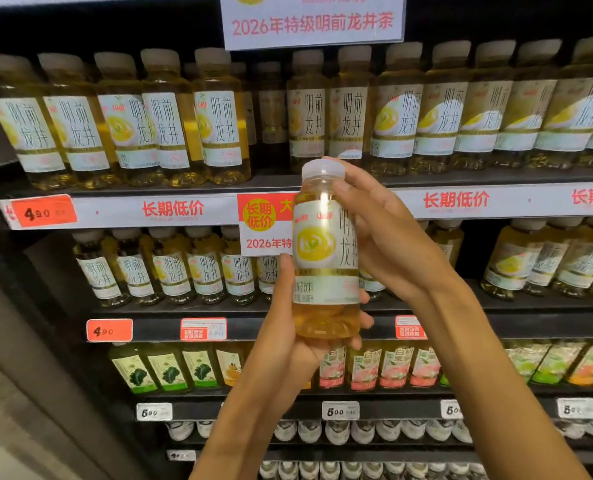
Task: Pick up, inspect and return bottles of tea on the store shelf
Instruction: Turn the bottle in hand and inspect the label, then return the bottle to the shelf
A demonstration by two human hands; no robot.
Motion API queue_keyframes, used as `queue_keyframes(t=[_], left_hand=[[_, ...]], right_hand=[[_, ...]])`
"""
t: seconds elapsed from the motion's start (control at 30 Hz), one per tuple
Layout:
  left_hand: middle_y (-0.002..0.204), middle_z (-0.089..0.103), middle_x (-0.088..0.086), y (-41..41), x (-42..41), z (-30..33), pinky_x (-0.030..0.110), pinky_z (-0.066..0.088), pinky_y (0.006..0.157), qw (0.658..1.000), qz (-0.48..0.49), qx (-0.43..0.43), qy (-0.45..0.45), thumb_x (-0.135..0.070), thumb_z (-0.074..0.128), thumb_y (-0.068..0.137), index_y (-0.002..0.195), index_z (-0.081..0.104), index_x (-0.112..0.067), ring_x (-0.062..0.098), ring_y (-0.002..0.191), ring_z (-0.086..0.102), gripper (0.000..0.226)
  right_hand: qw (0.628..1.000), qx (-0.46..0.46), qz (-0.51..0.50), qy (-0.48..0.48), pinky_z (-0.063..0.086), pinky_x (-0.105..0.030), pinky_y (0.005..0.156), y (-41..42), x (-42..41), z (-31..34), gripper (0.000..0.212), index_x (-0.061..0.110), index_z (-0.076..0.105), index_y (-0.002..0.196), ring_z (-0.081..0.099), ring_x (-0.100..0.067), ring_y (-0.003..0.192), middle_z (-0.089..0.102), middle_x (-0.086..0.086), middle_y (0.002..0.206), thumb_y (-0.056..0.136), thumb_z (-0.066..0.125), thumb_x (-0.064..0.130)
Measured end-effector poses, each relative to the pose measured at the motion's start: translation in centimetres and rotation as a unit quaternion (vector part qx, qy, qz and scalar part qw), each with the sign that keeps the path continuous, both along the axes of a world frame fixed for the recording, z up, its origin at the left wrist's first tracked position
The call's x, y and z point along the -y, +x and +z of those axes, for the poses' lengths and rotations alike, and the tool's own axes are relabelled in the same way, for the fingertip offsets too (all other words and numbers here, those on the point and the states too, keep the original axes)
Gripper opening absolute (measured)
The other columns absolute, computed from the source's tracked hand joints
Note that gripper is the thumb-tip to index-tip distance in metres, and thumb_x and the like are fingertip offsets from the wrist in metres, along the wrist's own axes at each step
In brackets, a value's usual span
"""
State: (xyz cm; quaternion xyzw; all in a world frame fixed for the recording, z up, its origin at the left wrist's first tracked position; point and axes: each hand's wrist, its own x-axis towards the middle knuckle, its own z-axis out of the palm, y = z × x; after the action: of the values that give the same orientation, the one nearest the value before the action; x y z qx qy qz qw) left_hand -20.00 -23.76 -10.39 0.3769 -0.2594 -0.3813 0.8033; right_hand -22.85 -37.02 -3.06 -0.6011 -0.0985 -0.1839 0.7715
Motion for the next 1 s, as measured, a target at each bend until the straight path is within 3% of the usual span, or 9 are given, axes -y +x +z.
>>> queue_keyframes(t=[0.1, 0.2, 0.33, 0.43, 0.63, 0.73, 0.77, 0.87, 1.0], left_hand=[[0.091, 0.067, 0.017, 0.1, 0.1, -0.1, 0.031, 0.053, 0.056, 0.999, -0.032, 0.003, -0.006, -0.066, 0.041, 0.083, 0.125, 0.052, -0.002, 0.024, 0.071, 0.066, 0.077], [0.1, 0.07, 0.017, 0.4, 0.0, -0.1, 0.035, 0.058, 0.068, 0.998, 0.033, 0.045, 0.022, -0.064, 0.041, 0.084, 0.12, 0.062, -0.01, 0.026, 0.083, 0.07, 0.068], [0.126, 0.063, -0.015, 1.2, -0.9, 1.2, 0.029, 0.045, 0.1, 0.967, 0.133, 0.186, 0.111, -0.065, 0.055, 0.076, 0.13, 0.049, -0.039, 0.004, 0.12, 0.056, 0.06], [0.11, 0.065, -0.03, 2.5, -1.4, 3.0, 0.002, 0.046, 0.075, 0.932, 0.16, 0.285, 0.159, -0.059, 0.063, 0.069, 0.116, 0.049, -0.051, -0.015, 0.103, 0.057, 0.05], [0.119, 0.064, -0.015, 5.0, -0.5, 6.6, 0.005, 0.049, 0.076, 0.891, 0.255, 0.342, 0.154, -0.054, 0.058, 0.072, 0.13, 0.048, -0.032, -0.008, 0.103, 0.06, 0.063], [0.123, 0.06, -0.007, 6.6, 0.4, 8.0, 0.027, 0.05, 0.094, 0.858, 0.294, 0.369, 0.201, -0.054, 0.056, 0.081, 0.134, 0.044, -0.026, 0.004, 0.111, 0.057, 0.061], [0.125, 0.058, -0.005, 7.2, 0.7, 8.3, 0.031, 0.047, 0.097, 0.843, 0.309, 0.385, 0.214, -0.052, 0.056, 0.084, 0.134, 0.045, -0.027, 0.007, 0.117, 0.052, 0.057], [0.133, 0.048, -0.006, 8.7, 1.3, 8.7, 0.018, 0.029, 0.093, 0.784, 0.358, 0.445, 0.243, -0.054, 0.053, 0.086, 0.132, 0.045, -0.032, 0.0, 0.119, 0.026, 0.052], [0.139, 0.04, -0.004, 10.1, 2.0, 8.7, 0.025, 0.024, 0.098, 0.745, 0.396, 0.468, 0.263, -0.049, 0.055, 0.088, 0.141, 0.038, -0.027, 0.01, 0.128, 0.026, 0.06]], right_hand=[[1.0, 0.004, 0.015, 0.01, 0.053, -0.032, 0.089, 0.1, 0.3, -0.2, 0.047, 0.013, 0.049, 0.136, 0.066, -0.018, 0.103, 0.068, -0.008, 0.112, 0.09, 0.057, 0.022], [0.999, 0.035, 0.016, 0.024, 0.054, -0.031, 0.086, 0.3, 0.3, -0.2, 0.046, 0.014, 0.049, 0.136, 0.065, -0.019, 0.105, 0.069, -0.009, 0.114, 0.091, 0.058, 0.017], [0.997, 0.077, 0.006, -0.005, 0.053, -0.029, 0.084, 0.9, 0.2, 0.8, 0.052, 0.024, 0.047, 0.138, 0.063, -0.02, 0.111, 0.066, -0.006, 0.122, 0.089, 0.061, 0.014], [0.997, 0.074, -0.016, -0.018, 0.054, -0.03, 0.088, 1.9, 0.1, 2.2, 0.055, 0.026, 0.043, 0.141, 0.062, -0.019, 0.114, 0.065, -0.004, 0.124, 0.089, 0.059, 0.017], [0.994, 0.063, -0.092, 0.003, 0.055, -0.028, 0.088, 5.2, -0.2, 6.0, 0.043, 0.001, 0.047, 0.132, 0.068, -0.016, 0.1, 0.071, -0.007, 0.108, 0.092, 0.06, 0.012], [0.993, 0.063, -0.102, 0.004, 0.057, -0.03, 0.082, 6.8, -0.3, 7.2, 0.016, 0.006, 0.059, 0.108, 0.071, -0.016, 0.09, 0.074, -0.002, 0.091, 0.093, 0.059, 0.012], [0.992, 0.068, -0.11, -0.001, 0.057, -0.032, 0.083, 7.2, -0.3, 7.4, 0.014, 0.008, 0.059, 0.107, 0.071, -0.017, 0.093, 0.074, -0.003, 0.094, 0.093, 0.059, 0.013], [0.986, 0.1, -0.13, -0.022, 0.052, -0.042, 0.095, 8.2, -0.3, 8.2, 0.022, 0.009, 0.058, 0.115, 0.065, -0.023, 0.109, 0.067, -0.011, 0.116, 0.094, 0.058, 0.013], [0.98, 0.136, -0.135, -0.047, 0.047, -0.043, 0.102, 9.3, -0.1, 8.4, 0.025, 0.008, 0.057, 0.118, 0.061, -0.023, 0.115, 0.066, -0.007, 0.117, 0.093, 0.058, 0.006]])
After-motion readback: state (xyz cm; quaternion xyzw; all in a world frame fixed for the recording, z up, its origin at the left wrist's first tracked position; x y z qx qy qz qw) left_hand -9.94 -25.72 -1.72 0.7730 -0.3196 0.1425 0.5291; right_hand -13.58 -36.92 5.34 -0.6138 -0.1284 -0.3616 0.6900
